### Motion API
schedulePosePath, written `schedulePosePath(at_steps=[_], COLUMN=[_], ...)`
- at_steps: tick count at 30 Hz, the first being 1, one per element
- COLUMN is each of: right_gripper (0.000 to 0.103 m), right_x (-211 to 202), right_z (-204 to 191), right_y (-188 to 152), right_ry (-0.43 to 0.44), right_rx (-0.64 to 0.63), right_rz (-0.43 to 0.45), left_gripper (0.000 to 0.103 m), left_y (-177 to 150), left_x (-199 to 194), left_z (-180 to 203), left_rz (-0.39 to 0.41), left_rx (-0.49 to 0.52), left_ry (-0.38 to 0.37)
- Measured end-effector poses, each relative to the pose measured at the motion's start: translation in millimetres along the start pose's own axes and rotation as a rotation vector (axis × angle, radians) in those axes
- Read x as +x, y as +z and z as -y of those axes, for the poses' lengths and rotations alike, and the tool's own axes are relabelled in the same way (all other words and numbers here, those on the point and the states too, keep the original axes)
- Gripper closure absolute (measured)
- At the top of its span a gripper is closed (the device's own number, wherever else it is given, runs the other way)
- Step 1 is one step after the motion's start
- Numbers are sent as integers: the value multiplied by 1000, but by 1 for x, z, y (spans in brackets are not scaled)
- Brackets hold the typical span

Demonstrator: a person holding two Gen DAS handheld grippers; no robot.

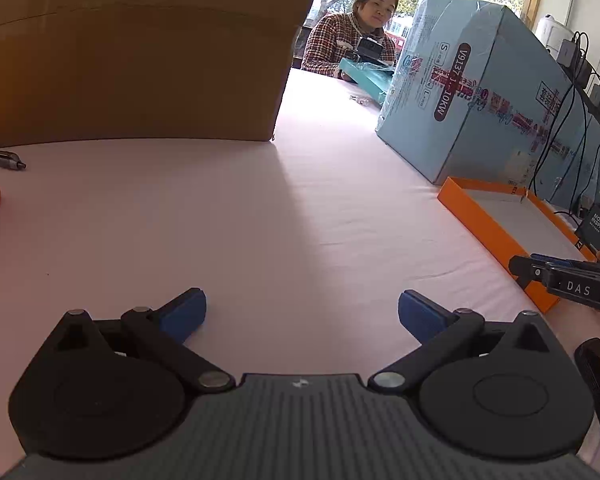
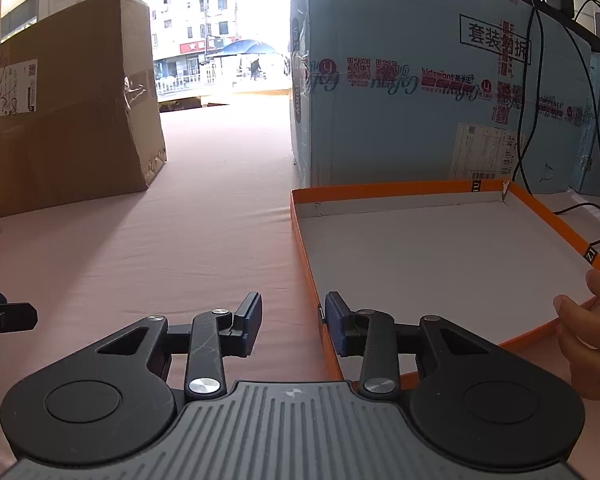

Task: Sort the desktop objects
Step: 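Withdraw both tools and move the right gripper to the orange lid, then close the right gripper on the edge of the orange MIUZI lid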

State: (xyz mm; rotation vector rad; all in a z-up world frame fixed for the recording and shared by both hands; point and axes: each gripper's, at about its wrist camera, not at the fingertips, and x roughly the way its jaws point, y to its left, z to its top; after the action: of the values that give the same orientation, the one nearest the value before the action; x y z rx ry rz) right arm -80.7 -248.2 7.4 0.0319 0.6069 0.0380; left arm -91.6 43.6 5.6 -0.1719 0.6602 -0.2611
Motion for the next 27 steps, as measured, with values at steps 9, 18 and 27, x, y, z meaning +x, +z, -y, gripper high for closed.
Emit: schedulePosePath(at_steps=[9, 18, 27], right_gripper=[99, 100, 100], right_x=[18, -2, -55], right_z=[-5, -71, -108], right_y=[-2, 6, 44], right_ry=[-28, 76, 366], right_rx=[-6, -67, 147], right_rz=[-53, -27, 75], left_gripper=[0, 0, 0], left_y=[-3, -4, -5], left_x=[0, -1, -21], left_z=[4, 4, -23], left_rz=[5, 5, 55], left_rx=[24, 31, -121], left_ry=[22, 54, 211])
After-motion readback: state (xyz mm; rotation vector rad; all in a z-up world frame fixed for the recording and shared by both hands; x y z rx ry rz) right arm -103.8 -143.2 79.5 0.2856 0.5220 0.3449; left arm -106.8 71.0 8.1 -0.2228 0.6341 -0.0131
